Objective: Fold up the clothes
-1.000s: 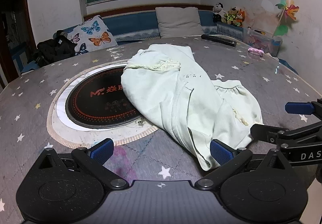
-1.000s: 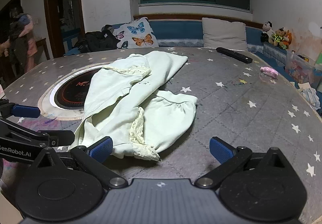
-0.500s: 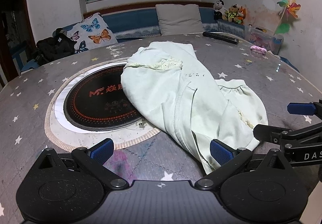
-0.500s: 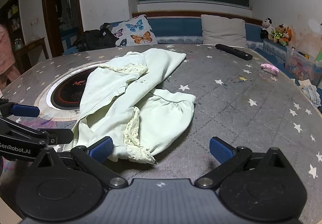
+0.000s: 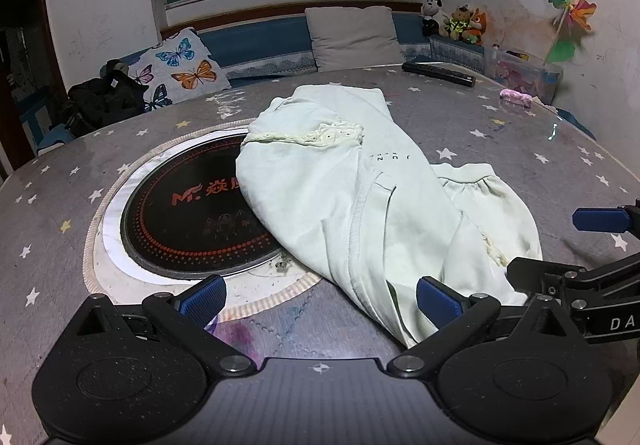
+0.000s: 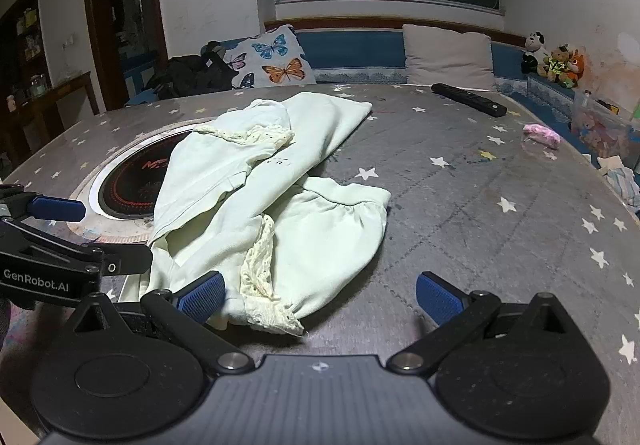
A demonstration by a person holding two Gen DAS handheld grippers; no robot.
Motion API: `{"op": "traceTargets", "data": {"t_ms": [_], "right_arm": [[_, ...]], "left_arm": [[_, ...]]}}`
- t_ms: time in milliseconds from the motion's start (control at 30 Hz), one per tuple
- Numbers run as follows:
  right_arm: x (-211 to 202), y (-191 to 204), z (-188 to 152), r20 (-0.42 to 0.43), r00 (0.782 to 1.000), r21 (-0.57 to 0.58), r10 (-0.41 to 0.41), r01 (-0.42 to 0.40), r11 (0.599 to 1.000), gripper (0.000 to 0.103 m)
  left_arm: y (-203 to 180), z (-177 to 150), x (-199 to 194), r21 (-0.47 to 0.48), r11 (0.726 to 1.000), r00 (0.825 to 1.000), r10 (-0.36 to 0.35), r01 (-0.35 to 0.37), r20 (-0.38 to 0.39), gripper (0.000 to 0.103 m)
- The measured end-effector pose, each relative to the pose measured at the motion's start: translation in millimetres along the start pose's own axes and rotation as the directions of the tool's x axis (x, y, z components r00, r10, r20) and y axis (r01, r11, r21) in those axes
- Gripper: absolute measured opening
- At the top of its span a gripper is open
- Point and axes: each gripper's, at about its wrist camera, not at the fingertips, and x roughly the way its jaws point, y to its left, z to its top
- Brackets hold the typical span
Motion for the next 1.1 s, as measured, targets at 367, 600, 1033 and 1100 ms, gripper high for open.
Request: {"op": "traceTargets", "data": {"t_ms": [367, 600, 1033, 1100], "right_arm": [[12, -6, 9, -0.018, 1.0, 0.004, 0.016, -0.016, 1.0, 0.096], [20, -16, 16, -0.03, 0.999, 0.014, 0.022, -0.021, 1.0, 0.089], [45, -42, 32, -0.06, 0.998, 0.048, 0.025, -0.022, 0.999, 0.076], [48, -46, 34, -0.066, 0.998, 0.054, 0.026, -0.022, 0.998, 0.075]], "left_arm": [[-4, 33, 12, 0.039, 0.999, 0.999, -0.022, 0.02, 0.031, 0.085], [-12, 65, 37, 0.059, 0.996, 0.997, -0.062, 0.06, 0.036, 0.069], [-11, 95, 107, 0.012, 0.988, 0.985, -0.153, 0.154, -0.086, 0.034], [-8, 95, 112, 0.002, 0.985, 0.981, -0.169, 0.17, -0.098, 0.024]]}}
